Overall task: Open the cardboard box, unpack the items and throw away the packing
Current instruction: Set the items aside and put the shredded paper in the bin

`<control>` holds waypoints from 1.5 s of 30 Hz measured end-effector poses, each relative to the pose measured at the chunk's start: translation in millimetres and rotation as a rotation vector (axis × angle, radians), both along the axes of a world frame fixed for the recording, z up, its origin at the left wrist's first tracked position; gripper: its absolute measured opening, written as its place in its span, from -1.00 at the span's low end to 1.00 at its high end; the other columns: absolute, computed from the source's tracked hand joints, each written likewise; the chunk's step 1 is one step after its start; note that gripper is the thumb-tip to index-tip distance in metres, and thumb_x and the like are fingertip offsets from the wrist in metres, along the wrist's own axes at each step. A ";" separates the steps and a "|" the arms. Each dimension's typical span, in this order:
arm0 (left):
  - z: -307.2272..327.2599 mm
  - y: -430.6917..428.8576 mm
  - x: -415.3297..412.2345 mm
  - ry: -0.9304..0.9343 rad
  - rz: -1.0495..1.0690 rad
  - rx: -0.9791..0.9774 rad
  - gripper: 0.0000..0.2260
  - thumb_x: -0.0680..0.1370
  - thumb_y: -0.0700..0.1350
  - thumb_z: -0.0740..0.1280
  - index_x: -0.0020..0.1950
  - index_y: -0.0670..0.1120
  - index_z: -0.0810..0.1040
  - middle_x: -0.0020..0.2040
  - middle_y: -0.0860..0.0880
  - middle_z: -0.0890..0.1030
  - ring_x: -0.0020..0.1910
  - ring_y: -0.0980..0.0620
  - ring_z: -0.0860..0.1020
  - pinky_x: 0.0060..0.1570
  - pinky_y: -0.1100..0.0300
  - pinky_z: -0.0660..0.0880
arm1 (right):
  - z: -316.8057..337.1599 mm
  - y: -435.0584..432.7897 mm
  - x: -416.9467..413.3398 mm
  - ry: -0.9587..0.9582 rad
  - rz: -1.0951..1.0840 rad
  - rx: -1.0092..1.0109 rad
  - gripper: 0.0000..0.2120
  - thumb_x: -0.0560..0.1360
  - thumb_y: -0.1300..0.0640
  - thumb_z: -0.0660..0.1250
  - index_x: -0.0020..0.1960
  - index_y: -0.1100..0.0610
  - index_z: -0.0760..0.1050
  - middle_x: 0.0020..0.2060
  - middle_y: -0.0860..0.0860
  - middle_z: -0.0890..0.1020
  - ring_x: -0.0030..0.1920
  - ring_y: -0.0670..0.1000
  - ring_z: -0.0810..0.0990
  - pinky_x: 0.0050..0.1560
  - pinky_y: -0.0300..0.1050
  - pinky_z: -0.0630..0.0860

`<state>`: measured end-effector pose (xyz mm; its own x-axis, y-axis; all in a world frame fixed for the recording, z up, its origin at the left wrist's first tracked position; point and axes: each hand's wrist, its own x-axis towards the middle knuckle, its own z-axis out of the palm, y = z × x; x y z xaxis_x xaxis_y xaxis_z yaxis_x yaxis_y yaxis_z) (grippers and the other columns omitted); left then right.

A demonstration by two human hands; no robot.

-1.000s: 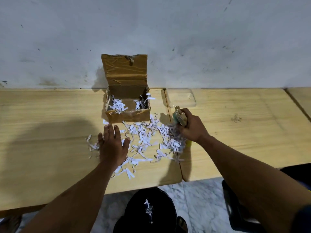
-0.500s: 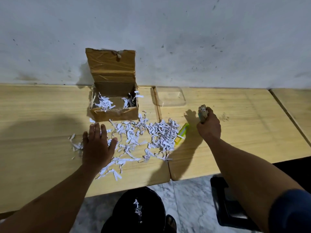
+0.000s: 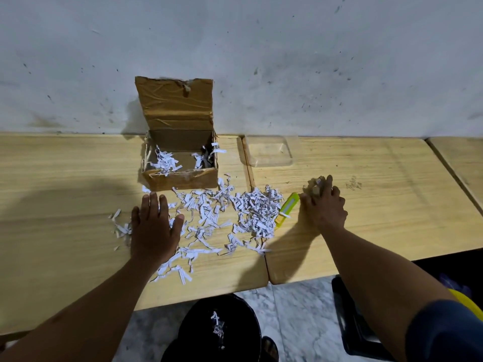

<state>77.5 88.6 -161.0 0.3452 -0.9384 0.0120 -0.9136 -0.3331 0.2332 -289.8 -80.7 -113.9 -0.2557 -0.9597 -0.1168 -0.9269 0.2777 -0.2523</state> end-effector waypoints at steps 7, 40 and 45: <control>-1.4 0.4 0.9 0.015 0.011 0.018 -0.31 0.58 0.23 -0.08 0.54 -0.22 0.22 0.57 -0.22 0.17 0.57 -0.18 0.07 0.50 -0.15 0.00 | -6.4 3.9 2.3 0.041 0.032 0.007 -0.31 0.55 -0.26 0.13 0.56 -0.05 -0.05 0.49 0.14 0.19 0.42 0.26 0.24 0.21 0.37 0.33; 6.1 -0.9 7.0 0.080 -0.009 0.058 -0.22 0.55 0.31 -0.24 0.55 -0.18 0.20 0.58 -0.20 0.16 0.58 -0.17 0.07 0.48 -0.17 0.01 | 36.1 -18.5 34.9 -0.101 0.189 0.037 -0.74 0.48 0.11 0.29 0.14 -0.07 0.59 -0.05 0.03 0.70 0.03 0.11 0.64 -0.06 -0.04 0.59; 7.7 0.5 8.0 0.126 -0.006 0.054 -0.19 0.53 0.36 -0.27 0.57 -0.15 0.16 0.60 -0.16 0.10 0.59 -0.13 -0.01 0.50 -0.13 -0.08 | 35.7 -15.0 33.8 0.071 0.265 0.063 -0.71 0.50 0.17 0.27 0.16 -0.02 0.62 0.06 0.12 0.66 0.08 0.18 0.63 -0.01 0.00 0.56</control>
